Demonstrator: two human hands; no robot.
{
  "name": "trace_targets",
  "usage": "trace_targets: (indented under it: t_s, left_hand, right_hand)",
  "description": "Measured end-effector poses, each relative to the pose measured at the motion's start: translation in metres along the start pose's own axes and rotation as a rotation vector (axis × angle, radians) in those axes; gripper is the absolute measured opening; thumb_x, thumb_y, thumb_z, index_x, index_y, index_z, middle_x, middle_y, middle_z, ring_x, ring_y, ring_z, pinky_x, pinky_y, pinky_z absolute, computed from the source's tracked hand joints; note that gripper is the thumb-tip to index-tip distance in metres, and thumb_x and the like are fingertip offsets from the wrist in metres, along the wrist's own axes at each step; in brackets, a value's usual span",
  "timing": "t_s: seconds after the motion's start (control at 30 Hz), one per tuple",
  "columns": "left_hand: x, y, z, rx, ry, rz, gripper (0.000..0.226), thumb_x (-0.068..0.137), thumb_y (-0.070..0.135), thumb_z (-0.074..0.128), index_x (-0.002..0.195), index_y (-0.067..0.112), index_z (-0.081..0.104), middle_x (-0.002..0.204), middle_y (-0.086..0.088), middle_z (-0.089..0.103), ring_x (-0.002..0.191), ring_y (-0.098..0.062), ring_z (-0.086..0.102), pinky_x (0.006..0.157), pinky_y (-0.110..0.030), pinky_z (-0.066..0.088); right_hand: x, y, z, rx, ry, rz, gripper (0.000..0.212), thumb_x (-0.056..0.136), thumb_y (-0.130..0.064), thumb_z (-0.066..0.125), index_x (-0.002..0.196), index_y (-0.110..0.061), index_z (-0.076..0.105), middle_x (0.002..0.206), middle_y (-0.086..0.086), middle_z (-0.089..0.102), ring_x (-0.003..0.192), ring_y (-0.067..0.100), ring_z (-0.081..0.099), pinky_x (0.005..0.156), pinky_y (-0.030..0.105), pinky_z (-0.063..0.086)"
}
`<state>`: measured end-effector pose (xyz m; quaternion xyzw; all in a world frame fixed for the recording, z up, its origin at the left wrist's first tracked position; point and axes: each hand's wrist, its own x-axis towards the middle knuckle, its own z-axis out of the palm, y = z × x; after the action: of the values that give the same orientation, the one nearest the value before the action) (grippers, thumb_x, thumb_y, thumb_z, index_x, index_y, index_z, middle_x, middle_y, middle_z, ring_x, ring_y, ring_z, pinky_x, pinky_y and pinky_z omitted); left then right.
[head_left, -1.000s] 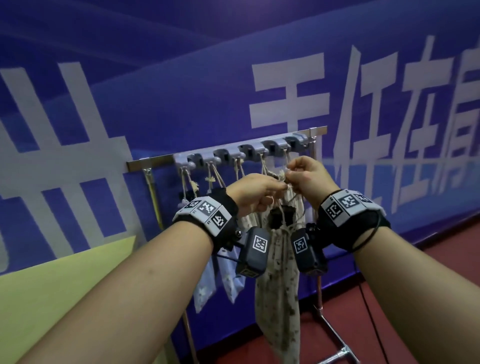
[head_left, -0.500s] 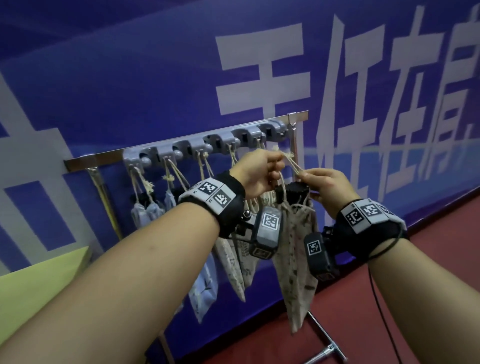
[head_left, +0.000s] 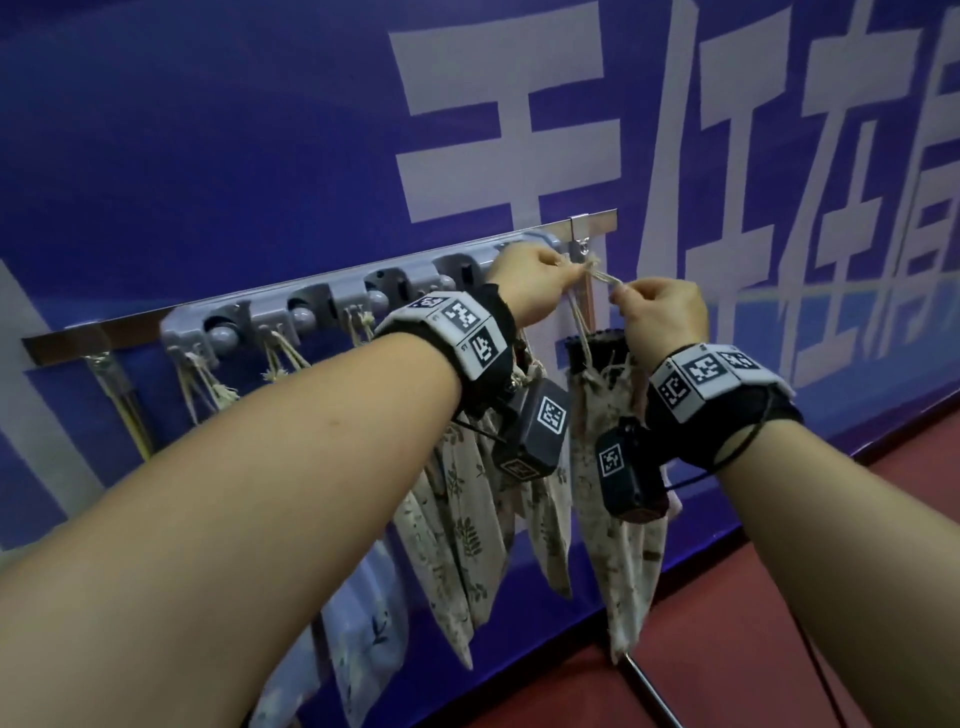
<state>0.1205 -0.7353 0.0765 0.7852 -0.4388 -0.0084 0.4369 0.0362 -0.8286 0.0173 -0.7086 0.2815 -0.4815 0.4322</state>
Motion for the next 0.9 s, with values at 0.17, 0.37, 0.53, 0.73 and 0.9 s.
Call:
trace_targets:
  t_s: [0.17, 0.37, 0.53, 0.73, 0.9]
  left_hand:
    - [0.035, -0.019, 0.003, 0.292, 0.232, -0.049, 0.033, 0.083, 0.062, 0.062, 0.069, 0.034, 0.072, 0.088, 0.007, 0.064, 0.113, -0.027, 0.051, 0.100, -0.046, 0.041]
    - [0.071, -0.031, 0.003, 0.436, 0.333, -0.080, 0.031, 0.085, 0.063, 0.054, 0.086, 0.040, 0.075, 0.117, 0.009, 0.061, 0.121, -0.026, 0.037, 0.106, -0.054, 0.027]
    - [0.085, -0.041, 0.009, 0.597, 0.265, -0.100, 0.031, 0.087, 0.054, 0.056, 0.101, 0.032, 0.074, 0.126, 0.005, 0.053, 0.121, -0.026, 0.036, 0.108, -0.048, 0.030]
    - [0.082, -0.045, 0.009, 0.730, 0.199, -0.084, 0.040, 0.089, 0.059, 0.055, 0.114, 0.032, 0.069, 0.133, 0.003, 0.043, 0.126, -0.026, 0.031, 0.109, -0.051, 0.026]
    - [0.073, -0.053, -0.004, 0.666, 0.120, 0.081, 0.032, 0.092, 0.049, 0.056, 0.110, 0.026, 0.067, 0.129, -0.002, 0.053, 0.129, -0.026, 0.038, 0.108, -0.047, 0.035]
  right_hand:
    - [0.031, 0.003, 0.028, -0.082, 0.037, -0.001, 0.024, 0.097, -0.028, 0.048, 0.086, -0.014, 0.064, 0.079, 0.004, 0.060, 0.076, 0.022, 0.055, 0.066, 0.029, 0.040]
    - [0.062, 0.006, 0.048, -0.196, 0.054, -0.056, 0.021, 0.098, -0.030, 0.045, 0.086, -0.018, 0.058, 0.082, 0.002, 0.057, 0.076, 0.021, 0.053, 0.065, 0.028, 0.035]
    - [0.073, 0.023, 0.061, -0.226, -0.002, -0.016, 0.026, 0.096, -0.032, 0.050, 0.079, -0.016, 0.062, 0.078, 0.006, 0.060, 0.075, 0.025, 0.054, 0.064, 0.029, 0.037]
    - [0.067, 0.033, 0.073, -0.183, -0.061, 0.004, 0.029, 0.096, -0.032, 0.050, 0.090, -0.012, 0.070, 0.079, 0.006, 0.061, 0.078, 0.024, 0.056, 0.065, 0.028, 0.039]
    - [0.050, 0.032, 0.074, -0.108, -0.053, 0.035, 0.026, 0.094, -0.028, 0.052, 0.106, -0.012, 0.070, 0.101, 0.008, 0.069, 0.094, 0.024, 0.062, 0.074, 0.028, 0.044]
